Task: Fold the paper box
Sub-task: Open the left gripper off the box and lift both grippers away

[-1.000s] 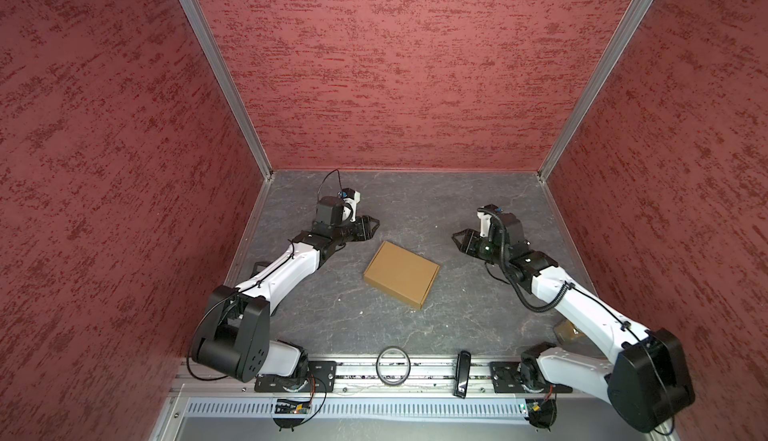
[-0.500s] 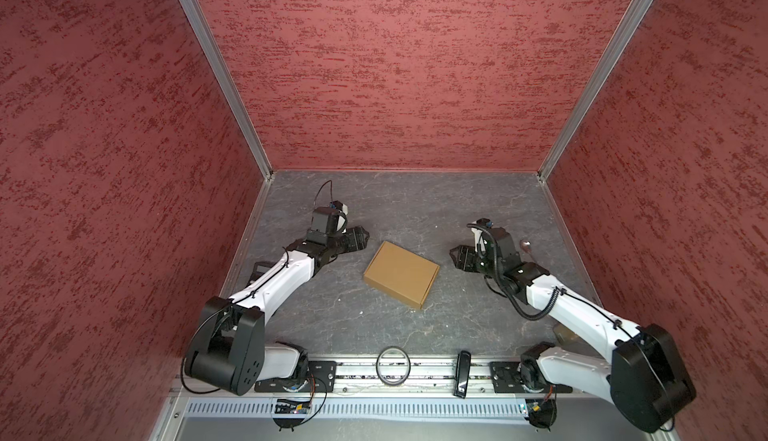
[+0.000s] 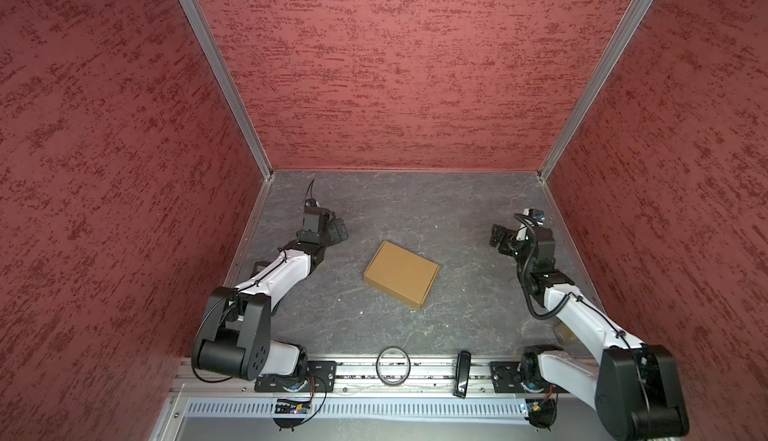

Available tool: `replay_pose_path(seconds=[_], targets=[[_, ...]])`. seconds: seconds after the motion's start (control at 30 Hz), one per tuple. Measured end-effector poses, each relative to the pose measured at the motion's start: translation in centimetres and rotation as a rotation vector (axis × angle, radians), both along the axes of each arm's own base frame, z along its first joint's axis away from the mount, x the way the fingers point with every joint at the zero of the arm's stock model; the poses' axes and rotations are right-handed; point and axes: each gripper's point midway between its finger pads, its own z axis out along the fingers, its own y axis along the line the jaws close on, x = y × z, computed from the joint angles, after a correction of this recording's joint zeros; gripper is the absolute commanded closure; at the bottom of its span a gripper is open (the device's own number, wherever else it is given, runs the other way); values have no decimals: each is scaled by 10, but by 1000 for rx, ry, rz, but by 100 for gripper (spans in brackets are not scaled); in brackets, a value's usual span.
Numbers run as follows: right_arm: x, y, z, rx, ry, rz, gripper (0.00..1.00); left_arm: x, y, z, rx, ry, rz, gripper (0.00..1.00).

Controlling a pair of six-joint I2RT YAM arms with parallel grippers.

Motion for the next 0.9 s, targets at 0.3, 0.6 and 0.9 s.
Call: replay_pose_path(seconds=[0.3, 0.6, 0.9], targets=[[3, -10, 7, -21, -44, -18, 1, 4, 10, 11, 84, -62, -9, 0], [3, 32, 19, 96, 58, 157, 22, -3, -14, 7, -20, -15, -137, 1], [-57, 128, -2, 269, 269, 339, 29, -27, -83, 10, -161, 108, -369, 2]])
